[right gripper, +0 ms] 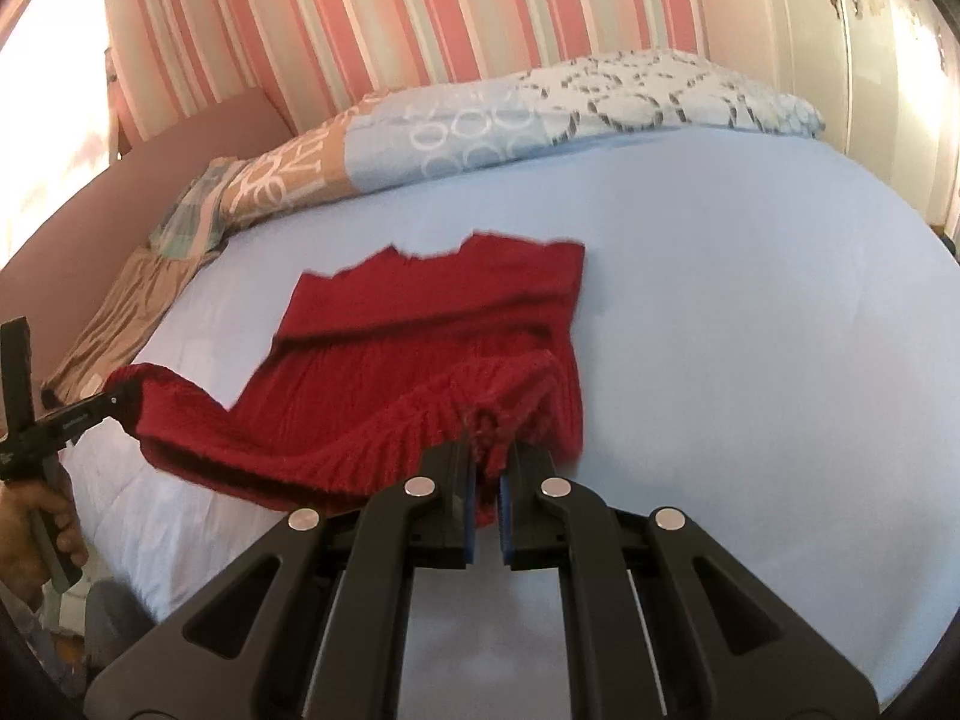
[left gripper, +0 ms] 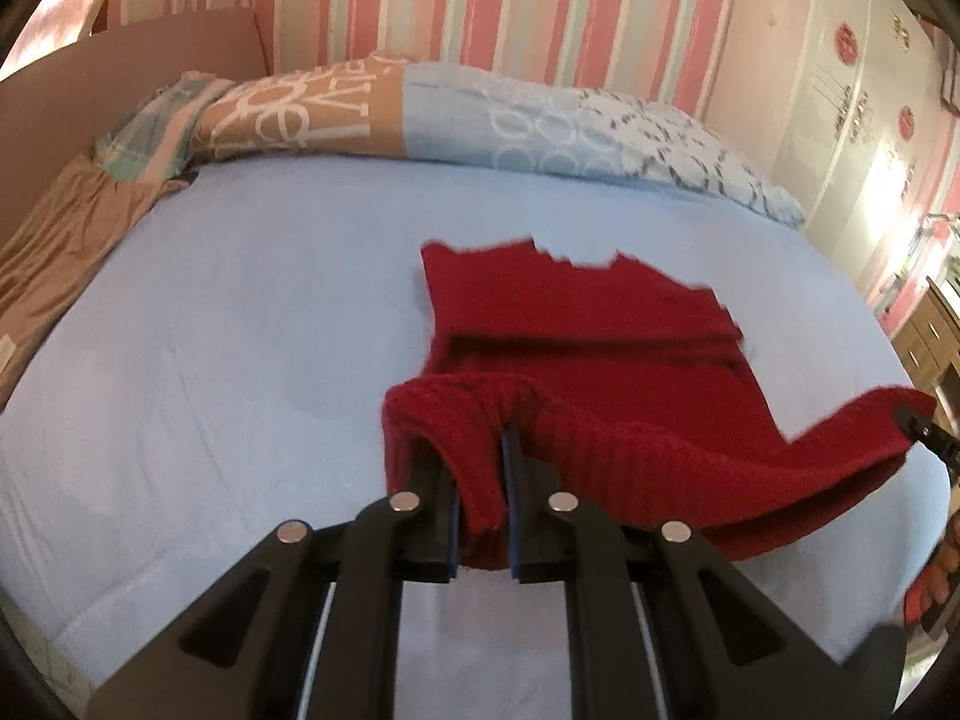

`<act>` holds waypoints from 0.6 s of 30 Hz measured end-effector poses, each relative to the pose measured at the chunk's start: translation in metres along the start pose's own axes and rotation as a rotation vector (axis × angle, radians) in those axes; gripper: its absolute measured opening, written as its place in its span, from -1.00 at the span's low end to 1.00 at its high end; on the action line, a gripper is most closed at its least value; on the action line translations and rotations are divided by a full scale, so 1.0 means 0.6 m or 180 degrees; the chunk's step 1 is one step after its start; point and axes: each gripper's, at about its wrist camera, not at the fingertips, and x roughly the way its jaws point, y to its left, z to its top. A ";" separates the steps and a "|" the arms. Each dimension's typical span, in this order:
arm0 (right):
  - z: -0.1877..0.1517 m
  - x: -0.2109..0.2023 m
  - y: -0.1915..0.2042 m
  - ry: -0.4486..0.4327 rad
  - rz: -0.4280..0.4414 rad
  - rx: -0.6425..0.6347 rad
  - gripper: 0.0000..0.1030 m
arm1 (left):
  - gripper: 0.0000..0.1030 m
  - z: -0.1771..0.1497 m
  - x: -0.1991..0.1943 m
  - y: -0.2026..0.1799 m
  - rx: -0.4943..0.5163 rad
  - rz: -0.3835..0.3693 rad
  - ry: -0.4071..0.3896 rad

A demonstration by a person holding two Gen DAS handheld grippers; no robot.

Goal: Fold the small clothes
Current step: 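Lift the hem with both grippers, fold it over toward the collar, release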

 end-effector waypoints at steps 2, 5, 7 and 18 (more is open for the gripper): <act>0.036 0.028 -0.006 -0.0013 -0.0019 0.0031 -0.89 | -0.80 0.039 0.032 0.005 -0.0087 0.0025 -0.0018; 0.078 0.070 -0.021 -0.0001 -0.0019 0.0135 -0.89 | -0.80 0.090 0.079 0.014 -0.0177 0.0065 -0.0011; 0.112 0.102 -0.025 -0.0012 -0.0067 0.0121 -0.89 | -0.80 0.125 0.110 0.010 -0.0121 0.0132 -0.0027; 0.240 0.293 -0.060 0.0154 -0.0181 0.0167 -0.89 | -0.80 0.241 0.296 0.009 -0.0144 0.0399 0.0063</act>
